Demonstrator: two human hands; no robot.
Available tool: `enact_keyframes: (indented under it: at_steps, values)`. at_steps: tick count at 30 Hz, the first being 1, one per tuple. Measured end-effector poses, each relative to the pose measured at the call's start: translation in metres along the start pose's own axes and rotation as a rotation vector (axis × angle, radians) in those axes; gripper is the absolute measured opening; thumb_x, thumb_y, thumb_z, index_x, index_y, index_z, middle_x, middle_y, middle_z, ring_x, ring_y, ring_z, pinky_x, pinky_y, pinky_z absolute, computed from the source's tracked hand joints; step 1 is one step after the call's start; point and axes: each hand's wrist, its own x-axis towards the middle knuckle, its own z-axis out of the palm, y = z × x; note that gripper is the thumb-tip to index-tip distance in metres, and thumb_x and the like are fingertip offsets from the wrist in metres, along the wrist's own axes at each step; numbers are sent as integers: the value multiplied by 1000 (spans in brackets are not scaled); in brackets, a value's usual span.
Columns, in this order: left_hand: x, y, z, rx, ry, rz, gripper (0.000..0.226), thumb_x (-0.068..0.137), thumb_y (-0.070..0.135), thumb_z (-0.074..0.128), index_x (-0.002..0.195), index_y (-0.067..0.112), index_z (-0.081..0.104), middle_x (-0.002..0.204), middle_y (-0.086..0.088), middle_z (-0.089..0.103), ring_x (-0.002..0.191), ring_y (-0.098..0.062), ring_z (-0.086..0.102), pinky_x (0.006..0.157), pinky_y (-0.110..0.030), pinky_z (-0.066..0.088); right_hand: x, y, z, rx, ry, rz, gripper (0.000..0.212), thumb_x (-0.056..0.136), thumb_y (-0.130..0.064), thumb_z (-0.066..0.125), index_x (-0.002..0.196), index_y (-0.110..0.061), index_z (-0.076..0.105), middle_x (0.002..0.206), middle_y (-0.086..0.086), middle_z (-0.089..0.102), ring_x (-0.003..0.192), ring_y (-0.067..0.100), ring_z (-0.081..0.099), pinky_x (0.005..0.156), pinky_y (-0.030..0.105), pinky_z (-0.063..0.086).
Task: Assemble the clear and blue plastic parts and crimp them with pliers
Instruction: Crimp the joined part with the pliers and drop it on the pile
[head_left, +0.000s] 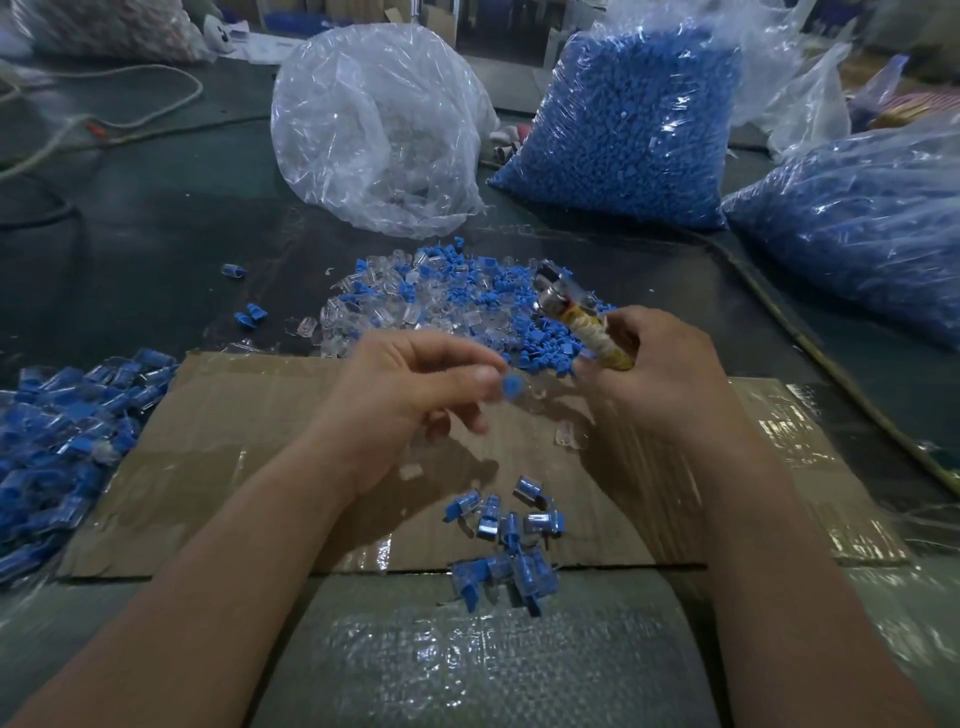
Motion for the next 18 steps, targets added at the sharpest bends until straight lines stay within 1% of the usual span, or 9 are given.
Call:
enact_keyframes:
  at_steps: [3, 5, 8, 11, 13, 15, 16, 18]
  values:
    - [-4, 2, 3, 62, -256, -56, 8, 61, 14, 69, 69, 13, 72, 63, -2, 69, 47, -7, 58, 42, -15, 43, 2, 9, 0, -106, -104, 112, 44, 75, -36, 72, 111, -14, 59, 104, 7, 59, 90, 22, 52, 70, 26, 32]
    - [-4, 2, 4, 75, -354, -69, 6, 60, 12, 70, 65, 14, 72, 60, -2, 67, 47, -7, 58, 44, -15, 46, 4, 12, 1, -143, -147, 161, 44, 75, -37, 72, 110, -14, 59, 107, 8, 59, 89, 22, 51, 71, 27, 33]
    - [-4, 1, 5, 97, -413, -61, 6, 60, 12, 72, 65, 15, 73, 60, -1, 67, 47, -6, 57, 44, -15, 45, 4, 14, 4, -142, -165, 204, 43, 74, -38, 72, 108, -15, 58, 106, 8, 58, 85, 19, 46, 71, 27, 34]
    - [-5, -2, 7, 115, -444, -70, 7, 60, 14, 74, 67, 14, 74, 61, -1, 69, 49, -5, 58, 43, -14, 44, 4, 15, 7, -151, -167, 223, 46, 73, -39, 73, 110, -17, 57, 107, 6, 56, 86, 17, 45, 72, 27, 33]
    - [-4, -3, 7, 139, -458, -71, 10, 58, 18, 75, 68, 16, 75, 61, -1, 69, 50, -9, 58, 43, -16, 44, 4, 15, 8, -169, -177, 230, 49, 72, -40, 74, 112, -17, 56, 109, 6, 55, 89, 17, 45, 73, 27, 33]
    - [-4, -4, 7, 173, -471, -72, 12, 57, 22, 76, 69, 18, 75, 64, -2, 70, 56, -18, 57, 48, -21, 44, 4, 15, 9, -185, -192, 230, 51, 72, -41, 74, 113, -17, 56, 110, 6, 55, 90, 18, 45, 74, 28, 34]
    - [-3, -5, 7, 181, -477, -76, 12, 59, 24, 76, 70, 18, 76, 65, -2, 70, 57, -20, 56, 48, -22, 44, 4, 15, 9, -188, -199, 230, 52, 72, -42, 74, 114, -17, 55, 111, 7, 55, 93, 20, 47, 74, 29, 34]
    - [-3, -5, 6, 158, -491, -82, 12, 63, 26, 76, 70, 17, 75, 65, -1, 70, 52, -15, 54, 46, -20, 42, 5, 15, 9, -193, -215, 237, 60, 71, -46, 73, 118, -16, 53, 115, 7, 53, 102, 23, 49, 77, 30, 35]
